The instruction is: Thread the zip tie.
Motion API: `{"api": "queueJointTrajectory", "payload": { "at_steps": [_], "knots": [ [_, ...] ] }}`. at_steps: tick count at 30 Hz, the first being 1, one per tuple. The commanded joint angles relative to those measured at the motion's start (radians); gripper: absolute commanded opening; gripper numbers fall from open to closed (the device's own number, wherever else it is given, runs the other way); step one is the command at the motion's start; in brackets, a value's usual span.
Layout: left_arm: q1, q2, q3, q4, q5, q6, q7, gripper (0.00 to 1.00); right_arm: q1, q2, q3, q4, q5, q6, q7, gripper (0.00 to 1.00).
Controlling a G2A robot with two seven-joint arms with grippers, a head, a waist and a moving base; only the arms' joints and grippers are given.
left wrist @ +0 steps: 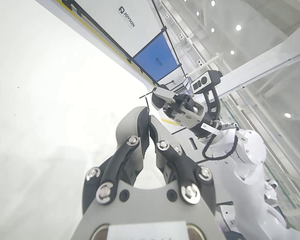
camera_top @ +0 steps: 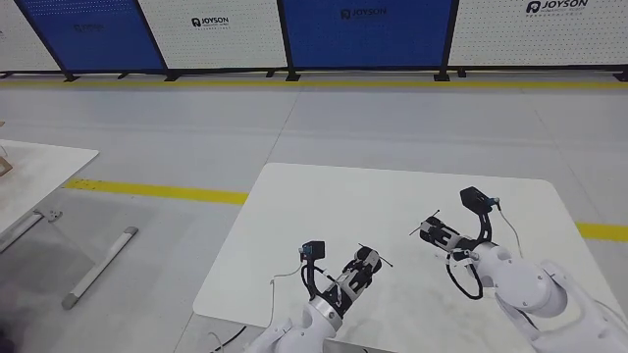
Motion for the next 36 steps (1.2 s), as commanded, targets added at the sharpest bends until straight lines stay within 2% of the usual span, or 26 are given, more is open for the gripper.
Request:
{"api": "queueJointTrajectory", "payload": {
  "at_steps": [1,4,7,8,11,14,30,33,36],
  "knots": [
    [0.000,0.000,0.000,0.000,0.000,0.000,0.000,0.00,-0.010,-0.001,0.007,-0.004,0.011,-0.022,-0.009,0.00],
    [0.000,0.000,0.000,0.000,0.000,0.000,0.000,0.00,-0.076,0.007,0.055,-0.015,0.032,-0.099,-0.068,0.00],
    [0.000,0.000,0.000,0.000,0.000,0.000,0.000,0.00,-0.167,0.016,0.087,-0.056,0.007,-0.139,-0.135,0.00],
    [0.000,0.000,0.000,0.000,0.000,0.000,0.000,0.00,-0.190,0.017,0.089,-0.068,-0.014,-0.126,-0.166,0.00],
    [0.000,0.000,0.000,0.000,0.000,0.000,0.000,0.00,-0.241,0.007,0.063,-0.125,-0.074,-0.036,-0.272,0.00],
    [0.000,0.000,0.000,0.000,0.000,0.000,0.000,0.00,-0.256,-0.007,0.066,-0.140,-0.030,-0.030,-0.347,0.00],
    [0.000,0.000,0.000,0.000,0.000,0.000,0.000,0.00,-0.262,-0.007,0.069,-0.142,-0.047,-0.036,-0.358,0.00],
    [0.000,0.000,0.000,0.000,0.000,0.000,0.000,0.00,-0.303,-0.004,0.094,-0.163,-0.105,-0.052,-0.406,0.00],
    [0.000,0.000,0.000,0.000,0.000,0.000,0.000,0.00,-0.376,0.003,0.144,-0.195,-0.104,-0.091,-0.453,0.00]
  ]
}}
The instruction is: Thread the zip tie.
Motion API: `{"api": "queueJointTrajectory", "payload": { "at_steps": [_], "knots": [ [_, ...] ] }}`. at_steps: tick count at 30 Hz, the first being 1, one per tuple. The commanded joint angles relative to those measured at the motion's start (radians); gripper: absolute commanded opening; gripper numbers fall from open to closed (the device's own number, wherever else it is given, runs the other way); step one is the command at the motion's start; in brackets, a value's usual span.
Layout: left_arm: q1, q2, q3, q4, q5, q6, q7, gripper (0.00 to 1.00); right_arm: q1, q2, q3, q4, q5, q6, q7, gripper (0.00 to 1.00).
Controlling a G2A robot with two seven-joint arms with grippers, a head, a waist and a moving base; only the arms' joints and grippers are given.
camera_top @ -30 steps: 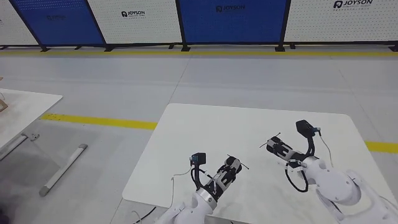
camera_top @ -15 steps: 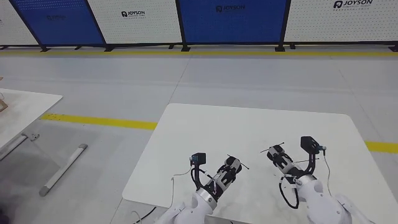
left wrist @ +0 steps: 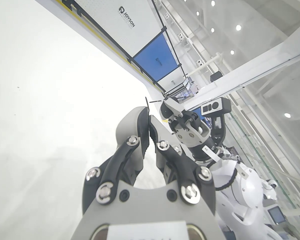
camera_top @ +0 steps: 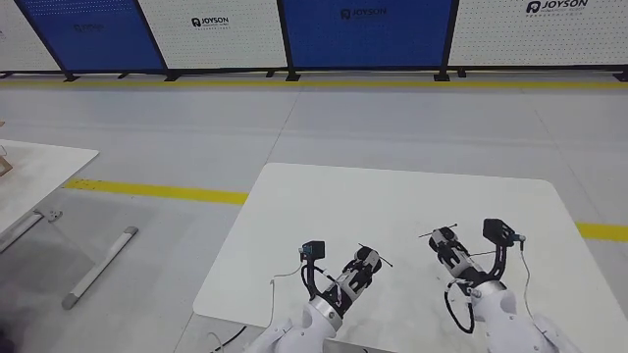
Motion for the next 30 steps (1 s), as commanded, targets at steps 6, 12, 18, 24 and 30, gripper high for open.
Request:
{"api": "queueJointTrajectory", "payload": {
  "at_steps": [6,12,18,24,30],
  "knots": [
    [0.000,0.000,0.000,0.000,0.000,0.000,0.000,0.00,-0.134,0.008,0.080,-0.047,0.027,-0.102,-0.019,0.00],
    [0.000,0.000,0.000,0.000,0.000,0.000,0.000,0.00,-0.124,0.004,0.071,-0.031,0.019,-0.077,0.035,0.00],
    [0.000,0.000,0.000,0.000,0.000,0.000,0.000,0.00,-0.124,0.004,0.071,-0.031,0.019,-0.077,0.035,0.00],
    [0.000,0.000,0.000,0.000,0.000,0.000,0.000,0.00,-0.145,-0.011,0.072,0.004,0.069,-0.173,-0.018,0.00],
    [0.000,0.000,0.000,0.000,0.000,0.000,0.000,0.00,-0.143,-0.040,0.010,0.048,0.069,-0.264,-0.064,0.00]
  ]
}}
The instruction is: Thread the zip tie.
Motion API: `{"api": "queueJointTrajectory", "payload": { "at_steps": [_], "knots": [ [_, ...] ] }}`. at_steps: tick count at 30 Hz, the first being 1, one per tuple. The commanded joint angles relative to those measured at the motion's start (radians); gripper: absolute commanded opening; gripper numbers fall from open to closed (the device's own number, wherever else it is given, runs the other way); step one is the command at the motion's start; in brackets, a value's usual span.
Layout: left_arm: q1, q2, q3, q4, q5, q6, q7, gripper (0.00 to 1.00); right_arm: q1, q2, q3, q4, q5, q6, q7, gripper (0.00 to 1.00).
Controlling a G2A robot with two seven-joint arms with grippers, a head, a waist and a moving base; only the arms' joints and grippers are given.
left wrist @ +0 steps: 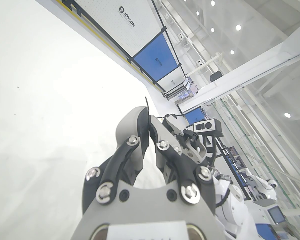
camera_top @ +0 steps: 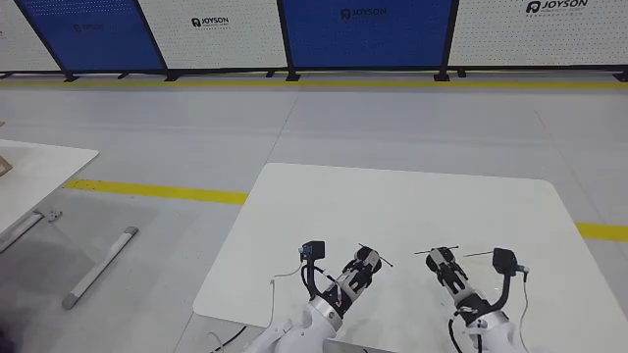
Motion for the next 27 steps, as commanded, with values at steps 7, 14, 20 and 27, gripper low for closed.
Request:
{"api": "queueJointTrajectory", "payload": {
  "at_steps": [7,14,20,27],
  "knots": [
    [0.000,0.000,0.000,0.000,0.000,0.000,0.000,0.00,0.027,-0.019,-0.046,0.020,0.004,0.025,0.015,0.00],
    [0.000,0.000,0.000,0.000,0.000,0.000,0.000,0.00,0.025,-0.021,-0.047,0.021,0.005,0.024,0.018,0.00],
    [0.000,0.000,0.000,0.000,0.000,0.000,0.000,0.00,0.006,-0.049,-0.076,0.051,-0.028,-0.116,-0.135,0.00],
    [0.000,0.000,0.000,0.000,0.000,0.000,0.000,0.00,0.003,-0.091,-0.143,0.086,-0.116,-0.160,-0.320,0.00]
  ]
}}
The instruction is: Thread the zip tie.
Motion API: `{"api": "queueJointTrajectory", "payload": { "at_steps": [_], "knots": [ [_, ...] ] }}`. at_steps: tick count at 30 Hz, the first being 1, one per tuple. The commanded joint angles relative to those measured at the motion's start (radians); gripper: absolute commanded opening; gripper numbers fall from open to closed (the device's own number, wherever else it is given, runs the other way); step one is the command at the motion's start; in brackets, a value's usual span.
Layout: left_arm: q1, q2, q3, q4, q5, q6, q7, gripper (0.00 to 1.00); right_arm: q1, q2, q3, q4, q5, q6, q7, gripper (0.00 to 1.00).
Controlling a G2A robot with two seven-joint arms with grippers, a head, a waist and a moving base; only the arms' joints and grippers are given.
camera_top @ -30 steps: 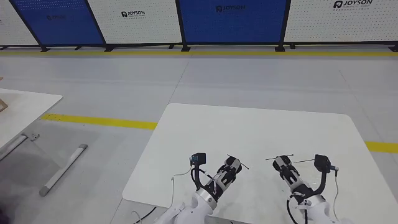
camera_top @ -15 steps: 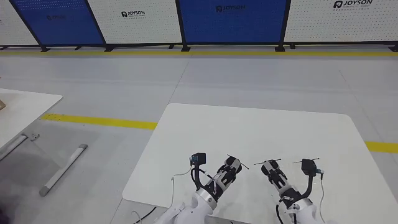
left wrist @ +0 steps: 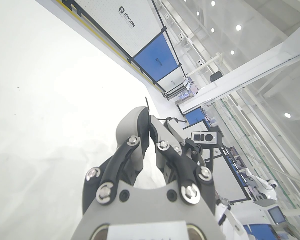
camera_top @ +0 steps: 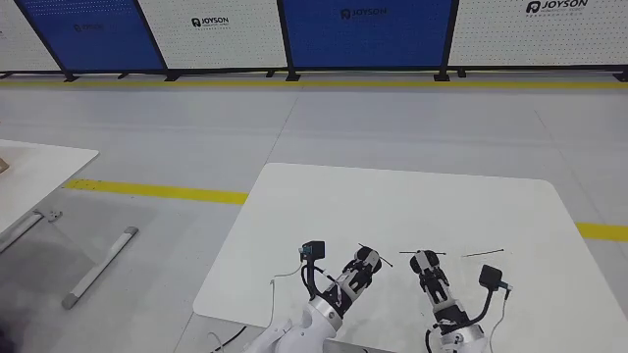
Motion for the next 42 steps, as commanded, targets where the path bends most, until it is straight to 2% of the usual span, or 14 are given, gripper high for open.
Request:
{"api": "queueJointTrajectory", "payload": {
  "at_steps": [1,10,12,17,23,31,34,37,39,42],
  "knots": [
    [0.000,0.000,0.000,0.000,0.000,0.000,0.000,0.00,-0.002,-0.004,-0.009,0.002,-0.020,0.008,-0.025,0.00],
    [0.000,0.000,0.000,0.000,0.000,0.000,0.000,0.00,-0.002,-0.005,-0.007,0.002,-0.018,0.010,-0.026,0.00],
    [0.000,0.000,0.000,0.000,0.000,0.000,0.000,0.00,-0.012,-0.010,0.005,-0.003,0.025,0.018,-0.034,0.00],
    [0.000,0.000,0.000,0.000,0.000,0.000,0.000,0.00,-0.035,-0.021,0.031,0.011,0.103,-0.032,-0.032,0.00],
    [0.000,0.000,0.000,0.000,0.000,0.000,0.000,0.00,-0.037,-0.037,0.028,0.032,0.110,-0.027,-0.016,0.00],
    [0.000,0.000,0.000,0.000,0.000,0.000,0.000,0.00,-0.037,-0.037,0.029,0.032,0.111,-0.026,-0.014,0.00],
    [0.000,0.000,0.000,0.000,0.000,0.000,0.000,0.00,-0.039,-0.041,0.039,0.027,0.207,-0.046,0.082,0.00],
    [0.000,0.000,0.000,0.000,0.000,0.000,0.000,0.00,-0.037,-0.044,0.061,0.038,0.256,-0.061,0.123,0.00],
    [0.000,0.000,0.000,0.000,0.000,0.000,0.000,0.00,-0.033,-0.048,0.067,0.045,0.317,-0.090,0.173,0.00],
    [0.000,0.000,0.000,0.000,0.000,0.000,0.000,0.00,-0.030,-0.053,0.080,0.054,0.329,-0.107,0.186,0.00]
  ]
}}
